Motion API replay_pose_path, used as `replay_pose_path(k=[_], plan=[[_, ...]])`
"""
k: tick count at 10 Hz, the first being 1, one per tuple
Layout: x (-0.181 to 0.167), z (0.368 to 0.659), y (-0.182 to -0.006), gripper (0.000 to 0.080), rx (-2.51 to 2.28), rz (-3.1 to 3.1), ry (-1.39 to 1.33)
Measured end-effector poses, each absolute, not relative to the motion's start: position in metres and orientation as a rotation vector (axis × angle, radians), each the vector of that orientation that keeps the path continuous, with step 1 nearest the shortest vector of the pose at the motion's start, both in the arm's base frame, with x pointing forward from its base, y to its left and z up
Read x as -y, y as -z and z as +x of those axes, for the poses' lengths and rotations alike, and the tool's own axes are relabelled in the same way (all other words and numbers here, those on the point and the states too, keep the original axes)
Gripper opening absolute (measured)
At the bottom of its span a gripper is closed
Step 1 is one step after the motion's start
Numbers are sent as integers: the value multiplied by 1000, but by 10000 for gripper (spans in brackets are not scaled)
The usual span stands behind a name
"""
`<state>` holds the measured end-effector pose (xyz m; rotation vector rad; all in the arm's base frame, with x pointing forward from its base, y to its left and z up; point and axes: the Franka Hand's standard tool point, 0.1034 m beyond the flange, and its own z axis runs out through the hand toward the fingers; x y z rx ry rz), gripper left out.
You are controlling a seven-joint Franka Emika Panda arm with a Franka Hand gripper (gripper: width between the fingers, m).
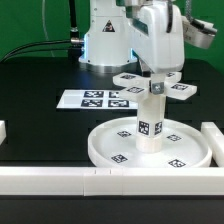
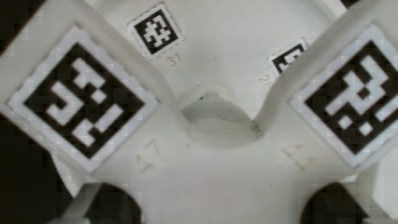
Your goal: Assemble round table
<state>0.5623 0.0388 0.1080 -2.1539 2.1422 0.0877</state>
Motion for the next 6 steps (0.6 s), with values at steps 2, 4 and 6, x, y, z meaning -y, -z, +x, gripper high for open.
replay_pose_path(k=[2, 4, 6], plan=[[-38, 563, -107, 442, -2324, -1960, -94], [-39, 564, -108, 449, -2347, -1924, -99], [-39, 564, -113, 638, -2301, -1965, -101]])
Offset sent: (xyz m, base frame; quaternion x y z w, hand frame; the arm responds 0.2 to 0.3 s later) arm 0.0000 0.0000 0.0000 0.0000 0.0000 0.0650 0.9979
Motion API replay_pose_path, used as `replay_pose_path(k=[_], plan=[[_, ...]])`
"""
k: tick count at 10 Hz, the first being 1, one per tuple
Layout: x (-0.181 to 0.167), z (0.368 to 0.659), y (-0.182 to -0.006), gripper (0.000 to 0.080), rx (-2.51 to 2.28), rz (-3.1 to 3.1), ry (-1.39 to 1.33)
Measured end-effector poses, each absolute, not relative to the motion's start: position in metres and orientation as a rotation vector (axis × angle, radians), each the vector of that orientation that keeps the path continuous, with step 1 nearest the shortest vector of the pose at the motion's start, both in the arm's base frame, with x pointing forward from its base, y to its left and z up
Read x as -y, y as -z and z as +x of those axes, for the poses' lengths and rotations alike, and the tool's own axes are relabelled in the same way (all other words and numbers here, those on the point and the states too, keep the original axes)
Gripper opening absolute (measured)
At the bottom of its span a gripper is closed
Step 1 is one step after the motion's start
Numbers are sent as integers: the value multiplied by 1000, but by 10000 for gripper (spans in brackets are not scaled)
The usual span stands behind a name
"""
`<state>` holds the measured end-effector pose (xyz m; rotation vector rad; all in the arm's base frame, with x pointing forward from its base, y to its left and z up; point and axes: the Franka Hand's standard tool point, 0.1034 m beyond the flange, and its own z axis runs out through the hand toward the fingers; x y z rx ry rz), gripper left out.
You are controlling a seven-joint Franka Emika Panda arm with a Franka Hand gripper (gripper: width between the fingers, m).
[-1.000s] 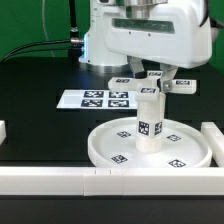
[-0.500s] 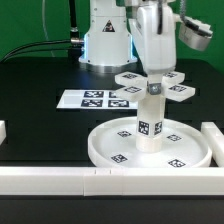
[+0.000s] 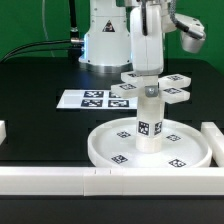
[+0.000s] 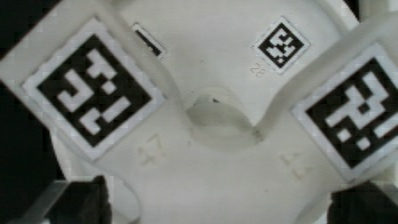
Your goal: Assemble round table
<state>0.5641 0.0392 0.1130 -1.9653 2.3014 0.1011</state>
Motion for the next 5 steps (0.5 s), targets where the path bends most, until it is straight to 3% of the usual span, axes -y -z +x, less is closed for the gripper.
replay_pose_path(k=[3, 5], plan=[[-41, 563, -131, 647, -2267, -1956, -102], [-41, 562, -128, 649, -2229, -2006, -102]])
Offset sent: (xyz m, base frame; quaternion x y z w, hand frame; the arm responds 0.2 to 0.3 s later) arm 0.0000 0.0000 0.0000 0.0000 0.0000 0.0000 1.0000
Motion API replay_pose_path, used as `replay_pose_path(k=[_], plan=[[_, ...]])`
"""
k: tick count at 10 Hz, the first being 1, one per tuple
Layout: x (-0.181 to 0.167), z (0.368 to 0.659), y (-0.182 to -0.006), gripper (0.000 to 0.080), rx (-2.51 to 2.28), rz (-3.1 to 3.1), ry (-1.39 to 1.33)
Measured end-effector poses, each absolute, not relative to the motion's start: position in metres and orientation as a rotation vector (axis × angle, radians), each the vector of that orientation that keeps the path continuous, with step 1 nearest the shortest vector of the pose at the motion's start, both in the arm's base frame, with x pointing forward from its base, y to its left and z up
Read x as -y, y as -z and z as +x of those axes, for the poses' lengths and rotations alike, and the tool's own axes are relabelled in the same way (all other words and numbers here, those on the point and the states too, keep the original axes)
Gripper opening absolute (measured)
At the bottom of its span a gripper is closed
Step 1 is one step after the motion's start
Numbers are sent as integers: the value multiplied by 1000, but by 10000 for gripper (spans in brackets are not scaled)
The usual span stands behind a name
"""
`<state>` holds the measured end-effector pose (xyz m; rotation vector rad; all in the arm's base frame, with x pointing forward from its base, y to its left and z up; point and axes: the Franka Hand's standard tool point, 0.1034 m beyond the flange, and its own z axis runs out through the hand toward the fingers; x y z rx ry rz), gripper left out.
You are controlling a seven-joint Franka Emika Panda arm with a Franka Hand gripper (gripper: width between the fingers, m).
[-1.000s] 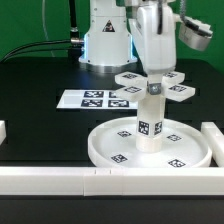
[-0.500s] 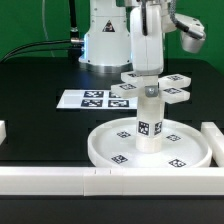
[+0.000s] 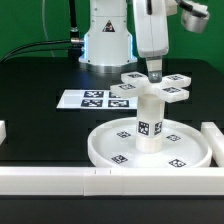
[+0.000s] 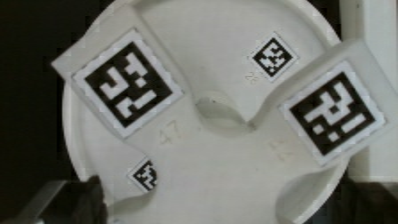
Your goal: Assemble round table
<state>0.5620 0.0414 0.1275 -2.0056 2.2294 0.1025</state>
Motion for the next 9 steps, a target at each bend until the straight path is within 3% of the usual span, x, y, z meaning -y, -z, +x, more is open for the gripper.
replay_pose_path(k=[3, 9], plan=[[-56, 563, -127, 649, -1862, -2436, -133], [-53, 565, -130, 649, -1041, -2868, -98]])
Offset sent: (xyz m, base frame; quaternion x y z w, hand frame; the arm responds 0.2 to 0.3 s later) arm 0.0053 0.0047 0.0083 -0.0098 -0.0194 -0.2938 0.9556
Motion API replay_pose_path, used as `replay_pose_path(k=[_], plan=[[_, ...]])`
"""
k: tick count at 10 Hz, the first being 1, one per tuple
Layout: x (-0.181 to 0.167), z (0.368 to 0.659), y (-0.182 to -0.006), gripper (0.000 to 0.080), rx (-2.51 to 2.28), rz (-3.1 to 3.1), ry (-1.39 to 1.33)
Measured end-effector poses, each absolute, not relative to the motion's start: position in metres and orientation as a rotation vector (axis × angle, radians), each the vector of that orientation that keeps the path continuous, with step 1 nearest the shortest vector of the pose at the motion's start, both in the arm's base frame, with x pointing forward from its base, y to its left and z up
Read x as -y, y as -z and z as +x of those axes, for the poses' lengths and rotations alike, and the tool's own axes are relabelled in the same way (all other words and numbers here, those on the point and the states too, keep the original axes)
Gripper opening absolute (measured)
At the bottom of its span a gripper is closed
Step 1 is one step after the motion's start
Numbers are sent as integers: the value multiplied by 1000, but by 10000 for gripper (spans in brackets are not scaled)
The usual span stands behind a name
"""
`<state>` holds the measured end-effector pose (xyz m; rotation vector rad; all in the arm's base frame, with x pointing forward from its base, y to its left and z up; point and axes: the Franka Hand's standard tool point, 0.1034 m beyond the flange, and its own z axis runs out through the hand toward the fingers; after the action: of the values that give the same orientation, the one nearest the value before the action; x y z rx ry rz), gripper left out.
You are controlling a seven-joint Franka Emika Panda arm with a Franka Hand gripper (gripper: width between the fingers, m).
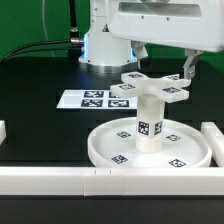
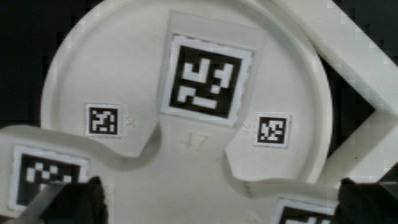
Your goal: Assemble round table
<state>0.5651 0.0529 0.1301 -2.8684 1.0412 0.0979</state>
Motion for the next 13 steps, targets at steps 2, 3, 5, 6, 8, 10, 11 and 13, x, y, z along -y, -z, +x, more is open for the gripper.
replay_pose_path(k=[2, 3, 5, 6, 8, 10, 11, 13], plan=[[-51, 566, -129, 649, -594, -3001, -72], [-51, 566, -130, 649, -385, -3033, -70], [-49, 567, -131, 649, -162, -3049, -66], [-49, 567, -131, 649, -78, -3053, -62], [-48, 567, -131, 649, 122, -3052, -54], [-49, 569, -130, 649, 463, -3034, -9], [-50, 568, -129, 649, 716, -2993, -8], [-50, 567, -128, 649, 997, -2927, -18]])
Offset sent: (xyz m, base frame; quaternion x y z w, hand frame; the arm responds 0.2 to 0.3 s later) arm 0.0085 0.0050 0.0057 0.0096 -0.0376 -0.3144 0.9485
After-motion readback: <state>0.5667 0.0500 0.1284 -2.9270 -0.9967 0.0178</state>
